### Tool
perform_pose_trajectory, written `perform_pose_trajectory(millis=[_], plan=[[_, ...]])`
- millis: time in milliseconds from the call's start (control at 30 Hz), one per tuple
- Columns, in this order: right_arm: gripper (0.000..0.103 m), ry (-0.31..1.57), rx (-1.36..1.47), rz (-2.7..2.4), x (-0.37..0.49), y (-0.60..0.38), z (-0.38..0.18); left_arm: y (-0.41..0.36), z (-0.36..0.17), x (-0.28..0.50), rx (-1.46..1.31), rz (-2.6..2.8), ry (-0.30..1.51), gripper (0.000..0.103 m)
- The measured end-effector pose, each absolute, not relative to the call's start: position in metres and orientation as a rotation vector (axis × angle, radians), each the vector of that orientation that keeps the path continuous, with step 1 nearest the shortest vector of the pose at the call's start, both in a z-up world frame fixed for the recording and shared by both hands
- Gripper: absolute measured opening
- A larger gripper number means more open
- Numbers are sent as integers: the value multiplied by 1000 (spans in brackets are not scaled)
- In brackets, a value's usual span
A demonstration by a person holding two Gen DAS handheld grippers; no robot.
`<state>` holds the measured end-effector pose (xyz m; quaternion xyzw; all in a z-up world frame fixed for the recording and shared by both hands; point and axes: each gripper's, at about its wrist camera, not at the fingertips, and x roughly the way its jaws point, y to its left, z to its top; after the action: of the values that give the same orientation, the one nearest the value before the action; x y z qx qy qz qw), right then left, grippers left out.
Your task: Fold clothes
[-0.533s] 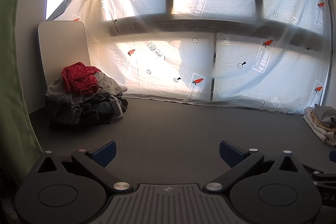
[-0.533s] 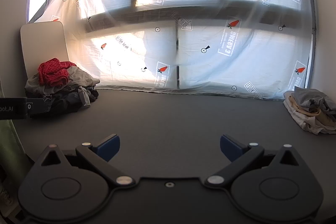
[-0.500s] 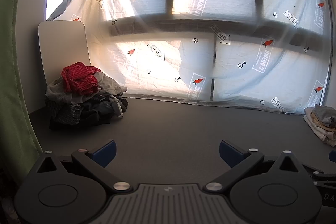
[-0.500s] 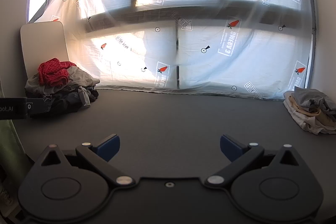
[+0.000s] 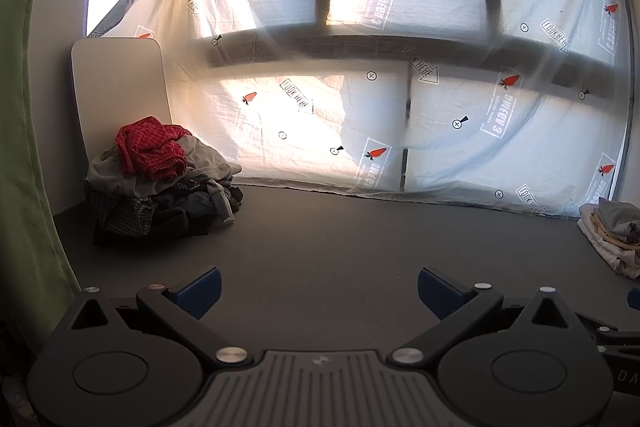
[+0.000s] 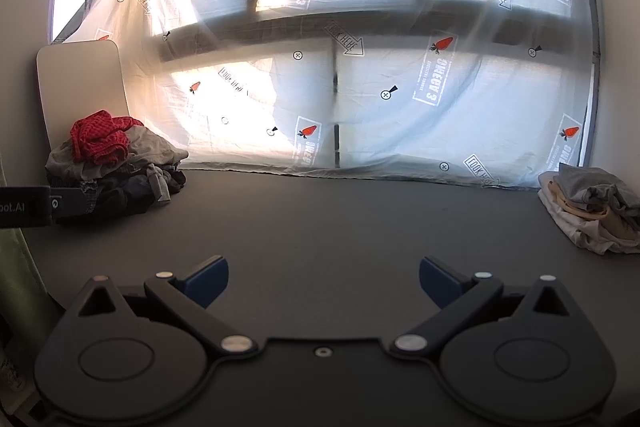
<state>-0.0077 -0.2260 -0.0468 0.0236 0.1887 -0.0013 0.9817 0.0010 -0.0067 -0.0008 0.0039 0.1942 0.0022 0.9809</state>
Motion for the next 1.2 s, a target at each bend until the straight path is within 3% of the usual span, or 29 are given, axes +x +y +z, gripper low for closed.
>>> perform_pose_trajectory(millis=[1200], plan=[[103,388,53,-12,2,-221,-54,-1,-9,13,9,1,409,103]])
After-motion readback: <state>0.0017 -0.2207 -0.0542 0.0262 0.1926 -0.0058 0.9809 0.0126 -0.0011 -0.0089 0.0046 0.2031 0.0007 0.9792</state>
